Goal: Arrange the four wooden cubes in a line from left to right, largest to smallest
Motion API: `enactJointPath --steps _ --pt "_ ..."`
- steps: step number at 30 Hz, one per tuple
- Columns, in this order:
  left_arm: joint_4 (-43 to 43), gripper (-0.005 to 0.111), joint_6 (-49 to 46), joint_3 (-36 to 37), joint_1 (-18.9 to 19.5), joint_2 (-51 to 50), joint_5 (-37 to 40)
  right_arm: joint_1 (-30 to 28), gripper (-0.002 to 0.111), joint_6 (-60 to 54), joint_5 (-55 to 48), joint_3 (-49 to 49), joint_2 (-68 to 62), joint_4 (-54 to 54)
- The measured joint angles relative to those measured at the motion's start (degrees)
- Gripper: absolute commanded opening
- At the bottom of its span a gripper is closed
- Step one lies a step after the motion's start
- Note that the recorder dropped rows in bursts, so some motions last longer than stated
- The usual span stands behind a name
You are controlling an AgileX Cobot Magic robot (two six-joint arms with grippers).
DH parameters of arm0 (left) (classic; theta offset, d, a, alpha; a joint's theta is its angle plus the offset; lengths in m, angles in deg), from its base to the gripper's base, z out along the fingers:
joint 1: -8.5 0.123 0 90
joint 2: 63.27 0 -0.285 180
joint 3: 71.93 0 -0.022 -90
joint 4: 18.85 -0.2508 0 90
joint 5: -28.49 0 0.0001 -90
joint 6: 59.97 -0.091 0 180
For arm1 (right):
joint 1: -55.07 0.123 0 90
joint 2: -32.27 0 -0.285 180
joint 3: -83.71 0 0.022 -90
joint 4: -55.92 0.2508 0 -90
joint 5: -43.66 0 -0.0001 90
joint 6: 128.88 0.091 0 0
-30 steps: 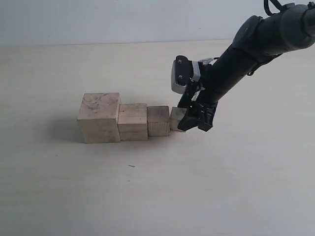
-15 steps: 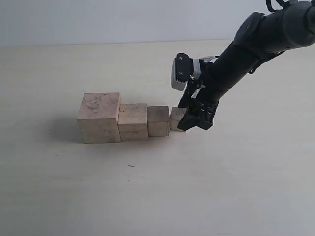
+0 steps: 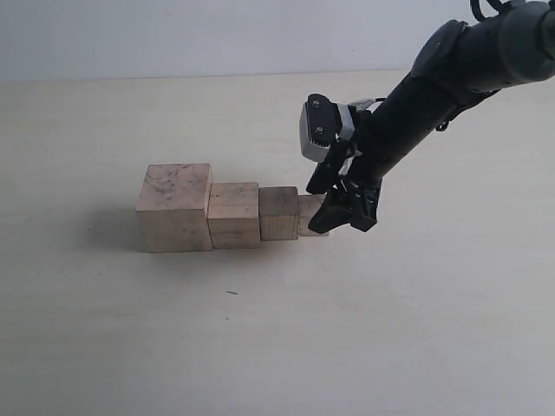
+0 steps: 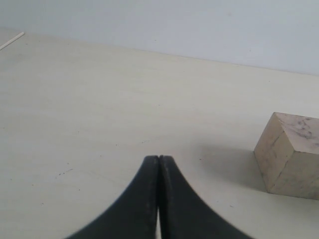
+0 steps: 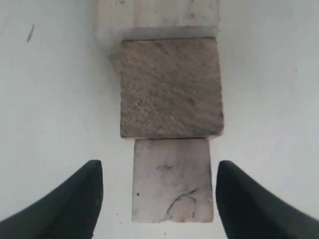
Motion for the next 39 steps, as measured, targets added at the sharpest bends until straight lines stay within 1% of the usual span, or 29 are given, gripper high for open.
enactJointPath --steps 4,7,9,11,15,17,18,22,24,39 --pt "0.00 0.000 0.00 0.00 0.00 0.00 0.00 0.00 0.061 3.68 2.16 0.00 1.86 -2.14" --pt "0.00 0.000 0.00 0.00 0.00 0.00 0.00 0.00 0.056 8.51 3.93 0.00 3.74 -4.74" --pt "0.00 0.000 0.00 0.00 0.00 0.00 0.00 0.00 0.050 12.90 4.94 0.00 5.02 -6.97" --pt "0.00 0.000 0.00 0.00 0.00 0.00 0.00 0.00 0.041 17.81 6.00 0.00 5.90 -10.15" --pt "0.00 0.000 0.00 0.00 0.00 0.00 0.00 0.00 0.017 29.45 6.97 0.00 5.80 -18.25" --pt "0.00 0.000 0.00 0.00 0.00 0.00 0.00 0.00 0.004 33.19 7.06 0.00 5.05 -21.30" --pt "0.00 0.000 0.00 0.00 0.00 0.00 0.00 0.00 0.000 34.36 7.06 0.00 4.71 -22.24" --pt "0.00 0.000 0.00 0.00 0.00 0.00 0.00 0.00 0.000 36.03 7.06 0.00 3.18 -22.50" --pt "0.00 0.000 0.00 0.00 0.00 0.00 0.00 0.00 0.000 36.13 6.88 0.00 2.81 -20.59" --pt "0.00 0.000 0.00 0.00 0.00 0.00 0.00 0.00 0.000 29.26 2.48 0.00 1.62 -12.78"
